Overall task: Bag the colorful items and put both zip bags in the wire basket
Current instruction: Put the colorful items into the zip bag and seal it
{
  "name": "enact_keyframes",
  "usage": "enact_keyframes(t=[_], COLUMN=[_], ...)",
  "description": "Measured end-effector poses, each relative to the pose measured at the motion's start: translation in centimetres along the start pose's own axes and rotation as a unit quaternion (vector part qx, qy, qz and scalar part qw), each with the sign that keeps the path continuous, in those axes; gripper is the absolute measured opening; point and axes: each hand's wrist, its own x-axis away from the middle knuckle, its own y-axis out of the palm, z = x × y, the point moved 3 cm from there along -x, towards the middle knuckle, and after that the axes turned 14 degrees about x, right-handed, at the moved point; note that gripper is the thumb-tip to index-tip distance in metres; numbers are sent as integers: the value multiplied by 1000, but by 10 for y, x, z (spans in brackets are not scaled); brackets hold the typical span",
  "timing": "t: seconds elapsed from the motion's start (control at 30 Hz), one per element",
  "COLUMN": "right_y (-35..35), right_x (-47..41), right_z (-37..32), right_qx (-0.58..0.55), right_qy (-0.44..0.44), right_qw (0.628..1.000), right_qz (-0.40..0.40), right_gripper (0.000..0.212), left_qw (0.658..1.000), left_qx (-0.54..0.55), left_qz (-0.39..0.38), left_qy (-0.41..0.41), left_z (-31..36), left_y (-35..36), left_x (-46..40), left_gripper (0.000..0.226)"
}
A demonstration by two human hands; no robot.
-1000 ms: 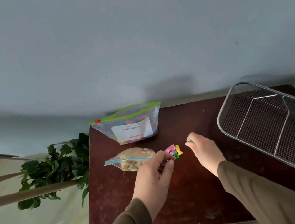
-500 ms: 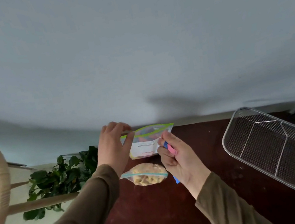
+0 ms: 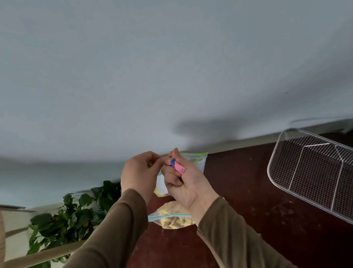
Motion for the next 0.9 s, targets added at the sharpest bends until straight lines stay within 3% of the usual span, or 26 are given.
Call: enact_keyframes(t=[0.23,0.5,0.57,0.73,0.9], right_y=[-18,-16,-17,1,7], right_x=[-3,2,0,15,27], right_z=[11,15,12,13,7], right_qx=[-15,-47,-71,85,84], right_qy=[-17,-44,-79,-26,-20], right_qw=[986,966,964,968,974], right_qz=[163,250,243,235,209], right_gripper=[29,26,23,35,52], left_qw=[998,997,997,996,997], left_qx=[54,68,71,82,73], left_qz=[13,22,22,20,16], left_qy=[-12,-4,-4,-8,-2], left_z=[-8,-10,-9,-8,-10], left_y=[6,8,8,7,3], left_x=[1,5,6,8,13], left_gripper=[15,15,13,11,8])
